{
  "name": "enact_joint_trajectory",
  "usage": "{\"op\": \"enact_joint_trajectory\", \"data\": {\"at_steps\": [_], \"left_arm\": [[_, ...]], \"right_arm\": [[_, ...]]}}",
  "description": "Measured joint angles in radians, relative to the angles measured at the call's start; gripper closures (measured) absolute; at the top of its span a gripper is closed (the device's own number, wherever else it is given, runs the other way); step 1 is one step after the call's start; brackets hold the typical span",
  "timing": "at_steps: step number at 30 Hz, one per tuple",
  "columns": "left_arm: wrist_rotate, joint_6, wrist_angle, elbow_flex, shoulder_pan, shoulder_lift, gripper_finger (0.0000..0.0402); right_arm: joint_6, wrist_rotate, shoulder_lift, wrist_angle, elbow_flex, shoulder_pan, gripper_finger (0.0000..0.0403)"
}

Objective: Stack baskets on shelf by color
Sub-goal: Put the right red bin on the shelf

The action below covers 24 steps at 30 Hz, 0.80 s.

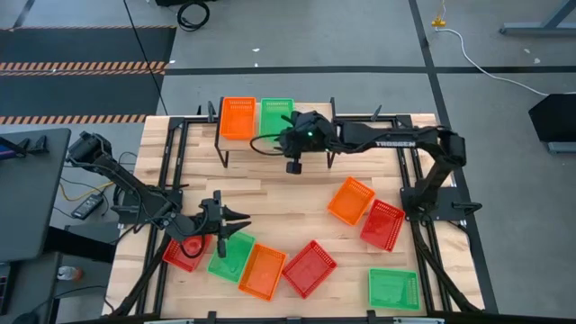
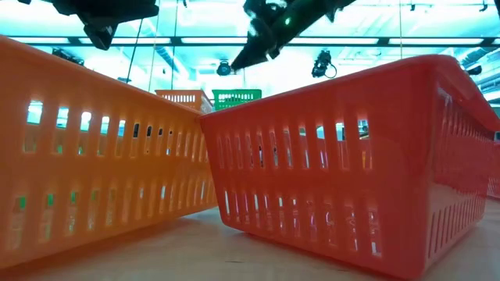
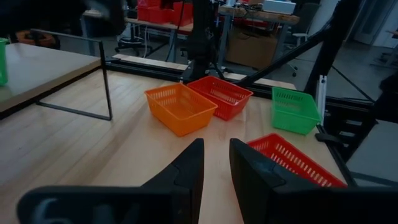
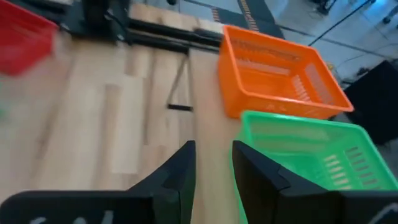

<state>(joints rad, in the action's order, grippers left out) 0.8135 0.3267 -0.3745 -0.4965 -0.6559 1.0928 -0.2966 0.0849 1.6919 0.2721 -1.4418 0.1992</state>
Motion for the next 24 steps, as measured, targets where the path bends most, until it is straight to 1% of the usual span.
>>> {"op": "enact_joint_trajectory", "data": {"at_steps": [2, 6, 8, 10, 12, 14, 17, 19, 21, 24], "left_arm": [[-0.056, 0.0, -0.002, 0.0, 0.0, 0.0, 0.0319], [-0.224, -0.003, 0.038, -0.023, -0.012, -0.001, 0.0315], [-0.303, -0.005, 0.117, -0.05, -0.02, -0.001, 0.031], [-0.357, 0.009, 0.249, -0.091, -0.032, -0.001, 0.0305], [-0.381, 0.037, 0.377, -0.139, -0.046, -0.001, 0.0301], [-0.384, 0.055, 0.489, -0.179, -0.056, 0.005, 0.0298], [-0.388, 0.059, 0.585, -0.213, -0.063, 0.008, 0.0296], [-0.408, 0.084, 0.651, -0.237, -0.066, 0.008, 0.0296], [-0.45, 0.142, 0.75, -0.258, -0.067, 0.008, 0.0296], [-0.525, 0.268, 0.876, -0.28, -0.067, 0.007, 0.0296]], "right_arm": [[0.054, 0.0, -0.031, 0.03, 0.0, -0.036, 0.0282], [0.185, -0.02, -0.083, 0.149, 0.0, -0.122, 0.0271], [0.245, -0.041, -0.101, 0.223, 0.0, -0.166, 0.0268], [0.309, -0.052, -0.113, 0.296, 0.0, -0.213, 0.0268], [0.364, -0.052, -0.113, 0.369, 0.0, -0.265, 0.0268], [0.412, -0.052, -0.108, 0.434, 0.0, -0.318, 0.0269], [0.509, -0.046, -0.091, 0.508, 0.0, -0.395, 0.0269], [0.583, -0.033, -0.088, 0.566, 0.0, -0.445, 0.0269], [0.669, -0.007, -0.088, 0.596, 0.005, -0.488, 0.0269], [0.812, 0.033, -0.088, 0.689, 0.016, -0.557, 0.0269]]}}
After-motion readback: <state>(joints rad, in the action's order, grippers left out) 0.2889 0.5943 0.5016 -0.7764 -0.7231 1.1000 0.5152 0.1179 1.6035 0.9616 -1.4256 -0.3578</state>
